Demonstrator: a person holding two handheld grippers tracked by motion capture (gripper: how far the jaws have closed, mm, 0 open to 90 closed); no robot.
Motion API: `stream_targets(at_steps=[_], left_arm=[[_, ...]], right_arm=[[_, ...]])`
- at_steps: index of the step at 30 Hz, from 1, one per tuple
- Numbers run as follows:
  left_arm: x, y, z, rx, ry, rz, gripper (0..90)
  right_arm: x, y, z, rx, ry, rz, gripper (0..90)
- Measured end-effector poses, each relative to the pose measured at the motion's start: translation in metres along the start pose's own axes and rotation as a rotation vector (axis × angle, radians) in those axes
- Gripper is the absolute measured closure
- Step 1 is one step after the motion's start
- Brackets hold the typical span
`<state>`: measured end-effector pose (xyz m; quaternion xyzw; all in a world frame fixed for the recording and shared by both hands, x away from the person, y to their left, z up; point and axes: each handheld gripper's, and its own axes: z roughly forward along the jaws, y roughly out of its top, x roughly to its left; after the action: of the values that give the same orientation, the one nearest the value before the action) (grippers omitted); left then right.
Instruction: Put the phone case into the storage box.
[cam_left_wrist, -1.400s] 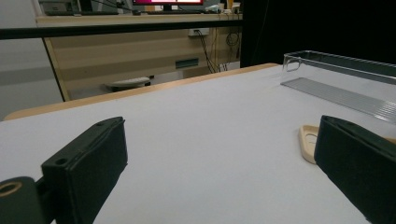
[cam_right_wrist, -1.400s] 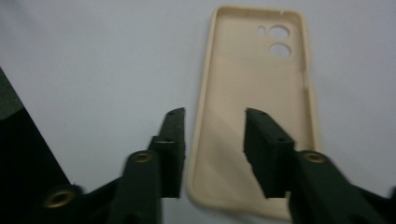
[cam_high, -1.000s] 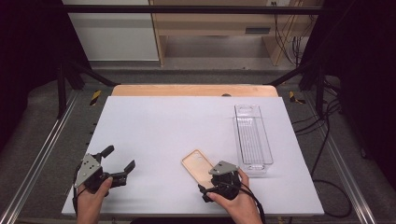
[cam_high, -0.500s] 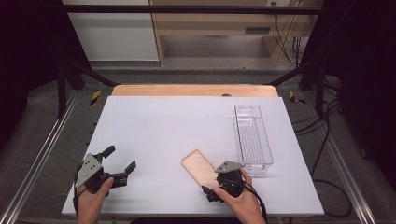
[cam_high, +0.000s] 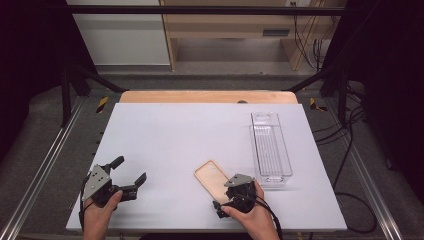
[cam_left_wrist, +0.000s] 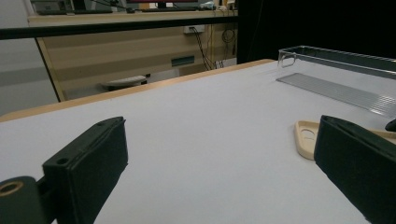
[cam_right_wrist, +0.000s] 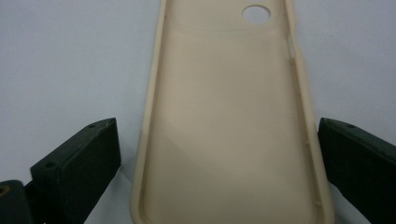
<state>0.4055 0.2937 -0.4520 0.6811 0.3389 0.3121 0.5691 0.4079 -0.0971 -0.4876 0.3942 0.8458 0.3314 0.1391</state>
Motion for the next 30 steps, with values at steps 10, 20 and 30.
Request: stream_targets(at_steps=[10,20,30], left_arm=[[-0.001,0.0001,0.0005,0.002,-0.003,0.0,2.5],[-0.001,-0.0001,0.0003,0.004,-0.003,-0.003,2.5],[0.0,0.0001,0.0,0.003,-0.002,-0.006,2.5]], right_arm=[[0.0005,0.0007,-0.0018,0.01,-0.029,-0.019,10.5],[-0.0013,0.0011,-0.0032,0.009,-0.023,-0.016,12.0],[-0.0026,0.0015,-0.0047,-0.022,-0.021,-0.013,12.6]])
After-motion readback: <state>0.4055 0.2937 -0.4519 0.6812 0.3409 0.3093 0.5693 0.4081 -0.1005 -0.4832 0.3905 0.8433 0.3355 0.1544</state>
